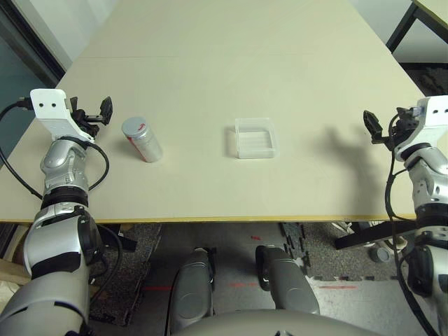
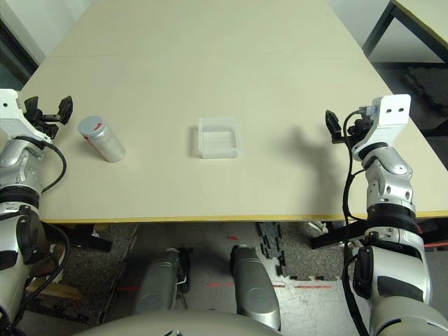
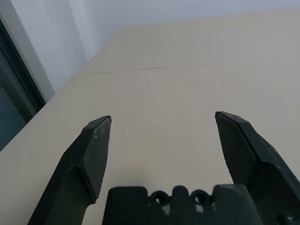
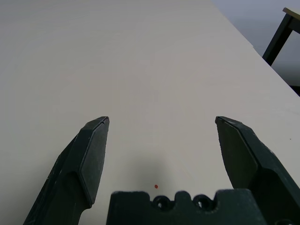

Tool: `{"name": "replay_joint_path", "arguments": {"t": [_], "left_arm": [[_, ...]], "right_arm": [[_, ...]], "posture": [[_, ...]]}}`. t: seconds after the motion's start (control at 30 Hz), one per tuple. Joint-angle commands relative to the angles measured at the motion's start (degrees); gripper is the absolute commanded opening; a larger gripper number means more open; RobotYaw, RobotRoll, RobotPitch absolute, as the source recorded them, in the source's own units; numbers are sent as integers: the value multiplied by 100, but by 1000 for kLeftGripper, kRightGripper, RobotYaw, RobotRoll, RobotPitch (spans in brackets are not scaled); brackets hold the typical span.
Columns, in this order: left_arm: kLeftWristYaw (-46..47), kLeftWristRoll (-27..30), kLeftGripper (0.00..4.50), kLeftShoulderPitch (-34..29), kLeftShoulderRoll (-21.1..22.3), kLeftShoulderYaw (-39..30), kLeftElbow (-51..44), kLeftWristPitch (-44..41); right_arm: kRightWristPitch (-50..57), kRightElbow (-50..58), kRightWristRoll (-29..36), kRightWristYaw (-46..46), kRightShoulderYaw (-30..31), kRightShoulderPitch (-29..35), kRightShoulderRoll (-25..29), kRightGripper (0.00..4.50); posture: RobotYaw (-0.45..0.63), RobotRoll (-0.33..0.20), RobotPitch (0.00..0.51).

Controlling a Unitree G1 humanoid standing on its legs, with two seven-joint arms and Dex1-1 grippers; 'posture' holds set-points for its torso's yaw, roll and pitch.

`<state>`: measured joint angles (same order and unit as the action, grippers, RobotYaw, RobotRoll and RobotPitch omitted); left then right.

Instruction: Pour the medicine from the bottle into the box.

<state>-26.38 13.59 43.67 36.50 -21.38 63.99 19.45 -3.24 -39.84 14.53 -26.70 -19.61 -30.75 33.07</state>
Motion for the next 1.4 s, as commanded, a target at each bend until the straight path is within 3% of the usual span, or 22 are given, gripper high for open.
{"name": "replay_joint_path", "arguments": {"t": [0.03,0.47,0.83,1.13,1.4], "left_arm": [[-26,-12,4444,-34,-27,10,53,-20],[-171,76,4444,-137,-103,-12,-197,-36],[-517,306,4444,-390,-268,0,-962,-479],[-613,519,4444,-673,-196,-101,-1967,-1073],[-793,1070,4444,-1358,19,-320,-3761,-2164]], "right_arm": [[-67,-92,-8,13,-11,-40,15,4500],[-147,-250,21,-208,65,-307,-29,4500],[261,546,379,-1538,454,-301,-197,4500],[779,1634,778,-2891,1064,-207,-375,4500],[1077,2351,981,-4175,1770,-153,-408,4500]], "posture": [[-103,0,151],[-86,0,150],[-79,0,145],[-54,0,150],[-2,0,165]]}}
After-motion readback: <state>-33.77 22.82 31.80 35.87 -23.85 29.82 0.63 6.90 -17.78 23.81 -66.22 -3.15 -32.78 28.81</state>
